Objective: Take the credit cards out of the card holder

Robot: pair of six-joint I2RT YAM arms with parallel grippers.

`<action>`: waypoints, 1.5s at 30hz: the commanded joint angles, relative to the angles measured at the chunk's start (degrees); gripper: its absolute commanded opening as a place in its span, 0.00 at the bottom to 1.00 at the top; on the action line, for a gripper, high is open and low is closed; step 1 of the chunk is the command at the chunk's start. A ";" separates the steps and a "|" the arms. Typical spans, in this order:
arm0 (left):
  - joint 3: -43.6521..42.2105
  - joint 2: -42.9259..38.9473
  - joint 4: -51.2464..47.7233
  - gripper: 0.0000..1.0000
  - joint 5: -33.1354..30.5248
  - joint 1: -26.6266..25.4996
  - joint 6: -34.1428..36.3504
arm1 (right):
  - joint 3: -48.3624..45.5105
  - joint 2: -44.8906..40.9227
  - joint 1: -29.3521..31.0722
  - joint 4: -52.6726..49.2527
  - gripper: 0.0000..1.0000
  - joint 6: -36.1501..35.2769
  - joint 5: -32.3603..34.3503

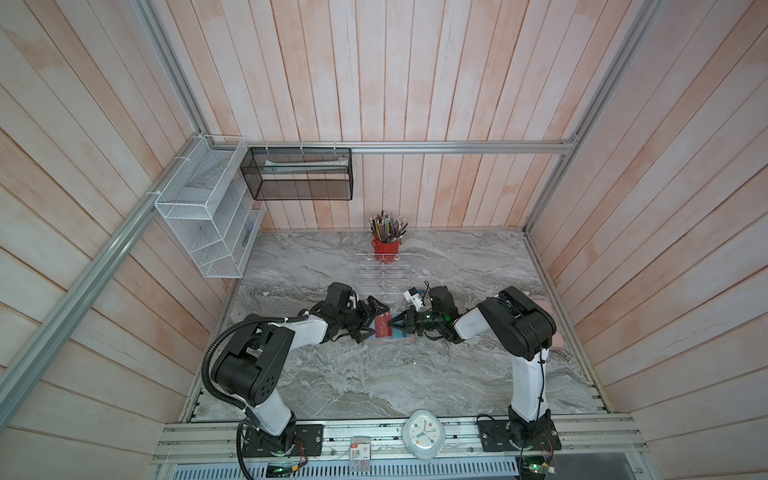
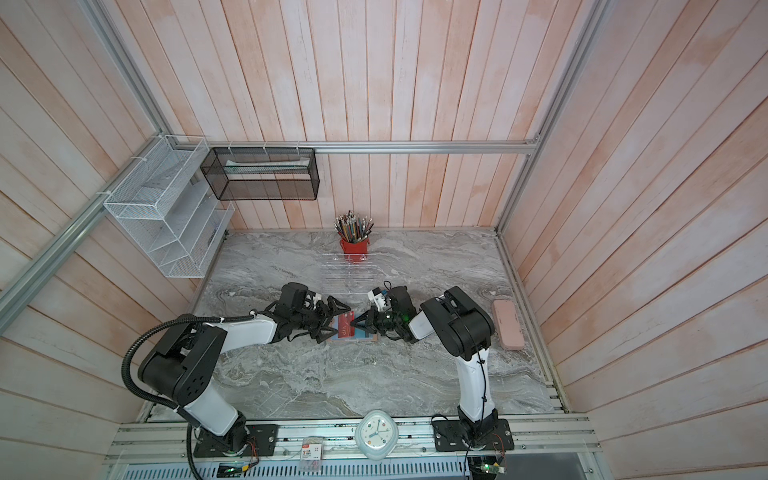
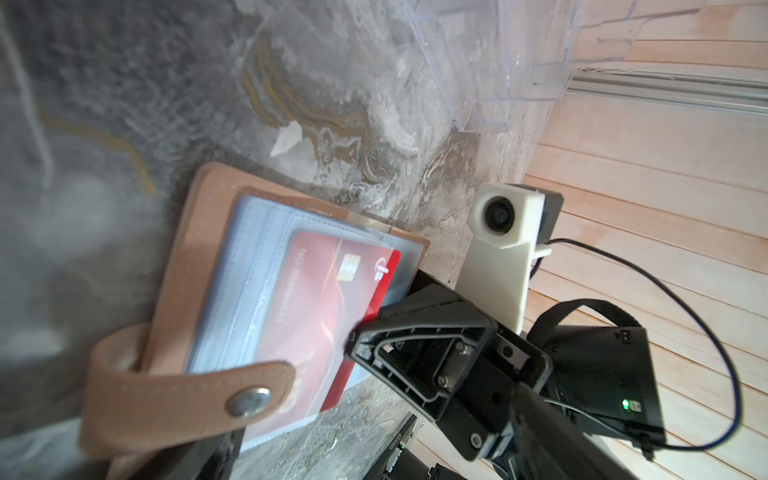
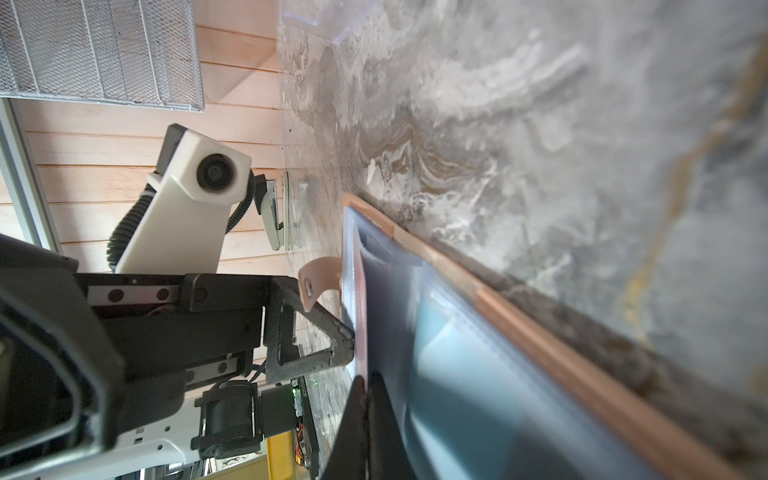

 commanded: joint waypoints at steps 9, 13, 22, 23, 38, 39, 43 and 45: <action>-0.92 5.10 0.87 1.00 -2.39 -0.10 0.36 | 0.76 0.64 0.48 -5.38 0.04 -3.15 2.47; -1.35 4.47 -1.47 1.00 -4.97 0.22 1.39 | 0.92 -0.44 0.48 -8.04 0.07 -4.82 3.66; -1.89 3.80 -3.82 1.00 -6.23 1.00 3.29 | 1.29 -0.83 0.32 -9.76 0.13 -5.94 4.37; -1.93 3.81 -3.82 1.00 -6.24 1.02 3.26 | 1.26 -0.93 0.39 -9.81 0.14 -6.02 4.35; -1.75 2.87 -5.89 1.00 -6.94 1.77 4.84 | -0.61 -3.89 -0.25 -5.77 0.15 -5.40 2.90; -1.72 2.87 -5.93 1.00 -6.92 1.73 4.88 | -0.57 -3.91 -0.22 -5.72 0.15 -5.41 2.84; -1.77 2.96 -6.04 1.00 -7.12 1.76 5.00 | -1.03 -3.91 -0.33 -4.28 0.14 -4.76 2.28; -1.81 2.96 -6.02 1.00 -7.09 1.75 4.97 | -1.43 -4.00 -0.48 -3.35 0.14 -4.11 2.19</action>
